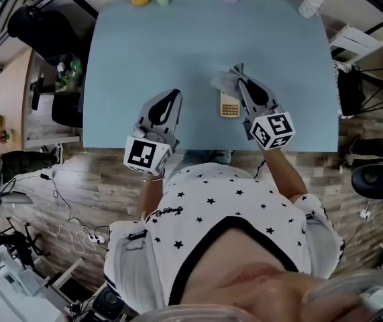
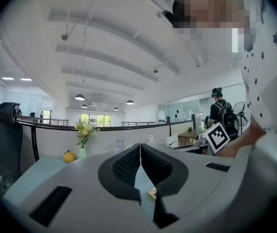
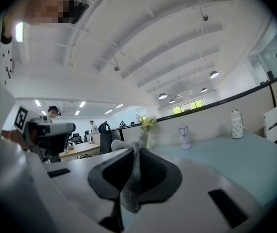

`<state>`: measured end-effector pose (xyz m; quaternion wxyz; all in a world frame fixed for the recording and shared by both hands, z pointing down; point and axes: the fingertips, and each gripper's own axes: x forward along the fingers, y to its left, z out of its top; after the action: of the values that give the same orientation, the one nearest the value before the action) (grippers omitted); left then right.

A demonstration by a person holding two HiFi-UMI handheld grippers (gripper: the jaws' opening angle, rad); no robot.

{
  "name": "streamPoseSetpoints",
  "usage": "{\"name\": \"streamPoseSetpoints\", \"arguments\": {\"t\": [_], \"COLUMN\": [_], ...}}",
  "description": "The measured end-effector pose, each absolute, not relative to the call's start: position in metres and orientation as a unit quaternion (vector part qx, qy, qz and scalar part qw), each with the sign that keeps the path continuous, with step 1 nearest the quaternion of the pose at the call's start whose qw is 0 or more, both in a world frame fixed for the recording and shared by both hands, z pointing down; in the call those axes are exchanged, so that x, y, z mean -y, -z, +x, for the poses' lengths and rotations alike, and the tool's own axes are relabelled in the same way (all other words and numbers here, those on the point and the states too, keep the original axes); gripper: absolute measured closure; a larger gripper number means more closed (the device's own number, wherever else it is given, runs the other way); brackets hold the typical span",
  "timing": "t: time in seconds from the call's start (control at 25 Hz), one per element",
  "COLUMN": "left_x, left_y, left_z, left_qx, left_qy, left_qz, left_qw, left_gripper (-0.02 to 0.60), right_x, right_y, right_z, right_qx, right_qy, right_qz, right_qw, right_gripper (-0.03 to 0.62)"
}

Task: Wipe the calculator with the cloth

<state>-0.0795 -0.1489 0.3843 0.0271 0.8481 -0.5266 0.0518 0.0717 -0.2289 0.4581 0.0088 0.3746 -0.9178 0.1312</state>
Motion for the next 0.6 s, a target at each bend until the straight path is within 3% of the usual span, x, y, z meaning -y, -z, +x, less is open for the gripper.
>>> {"name": "streamPoseSetpoints", "arguments": {"t": [0.6], "left_x": [0.134], "left_y": [-0.387], "left_z": [-0.129], "left_qx": [0.575], "left_qy": [-0.057], "left_qz": [0.815], "left_qw": [0.035], "left_gripper": [0.551], "right_x": [0.251], "right_y": [-0.570], "right_z": [0.037], "right_qx": [0.901], "right_qy": [-0.162], "right_qz": [0.372], "right_qw": [0.152], "right_gripper": [0.562]}}
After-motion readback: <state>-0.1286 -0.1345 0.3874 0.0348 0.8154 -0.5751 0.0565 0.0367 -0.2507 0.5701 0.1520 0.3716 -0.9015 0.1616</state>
